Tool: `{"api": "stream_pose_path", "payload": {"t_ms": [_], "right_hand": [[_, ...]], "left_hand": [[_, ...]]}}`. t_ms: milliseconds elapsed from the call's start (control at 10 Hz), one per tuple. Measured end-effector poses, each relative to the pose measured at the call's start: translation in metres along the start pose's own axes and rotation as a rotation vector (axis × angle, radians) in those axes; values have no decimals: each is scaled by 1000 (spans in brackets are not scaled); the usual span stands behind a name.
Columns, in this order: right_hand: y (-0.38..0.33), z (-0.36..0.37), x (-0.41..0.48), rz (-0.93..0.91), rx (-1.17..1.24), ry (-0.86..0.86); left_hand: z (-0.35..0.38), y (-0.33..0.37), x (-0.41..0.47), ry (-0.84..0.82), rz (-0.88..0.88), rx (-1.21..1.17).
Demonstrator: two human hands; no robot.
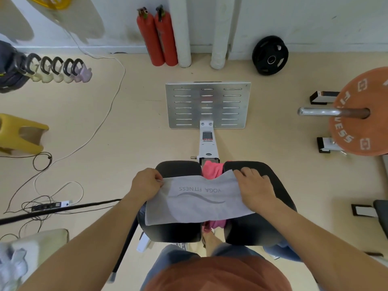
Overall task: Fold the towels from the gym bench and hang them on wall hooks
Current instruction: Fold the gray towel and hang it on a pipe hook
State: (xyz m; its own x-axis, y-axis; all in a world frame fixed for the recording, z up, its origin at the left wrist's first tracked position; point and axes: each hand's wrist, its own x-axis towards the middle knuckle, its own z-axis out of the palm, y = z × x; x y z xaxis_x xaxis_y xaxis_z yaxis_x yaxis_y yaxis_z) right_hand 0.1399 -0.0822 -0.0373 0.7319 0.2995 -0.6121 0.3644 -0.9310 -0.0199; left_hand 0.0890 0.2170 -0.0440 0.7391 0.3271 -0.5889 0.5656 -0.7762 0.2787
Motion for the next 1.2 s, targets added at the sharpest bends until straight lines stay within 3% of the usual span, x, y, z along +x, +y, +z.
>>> {"api": "stream_pose_path", "payload": {"t_ms": [300,500,600,700,800,1000,1200], "right_hand": [[-57,-80,-24,-500,412,188],[-69,-135,-55,-484,872,71],[-58,-155,-77,-485,944,87],[-52,-170,-94,-474,1036,112],[-50,-181,-106,-466,1065,128],[-58,-186,-126,-442,1074,260],[-76,-188,-146,-389,1238,428]], "left_hand": [[-22,60,-73,177,664,-19],[-64,84,-112,296,771,-166],[-85,93,-129,368,840,-148],[-99,105,-134,611,998,-61],[-108,108,-140,690,1010,-173],[-131,105,-155,549,1022,-180],[-150,109,-167,629,1146,-3]]}}
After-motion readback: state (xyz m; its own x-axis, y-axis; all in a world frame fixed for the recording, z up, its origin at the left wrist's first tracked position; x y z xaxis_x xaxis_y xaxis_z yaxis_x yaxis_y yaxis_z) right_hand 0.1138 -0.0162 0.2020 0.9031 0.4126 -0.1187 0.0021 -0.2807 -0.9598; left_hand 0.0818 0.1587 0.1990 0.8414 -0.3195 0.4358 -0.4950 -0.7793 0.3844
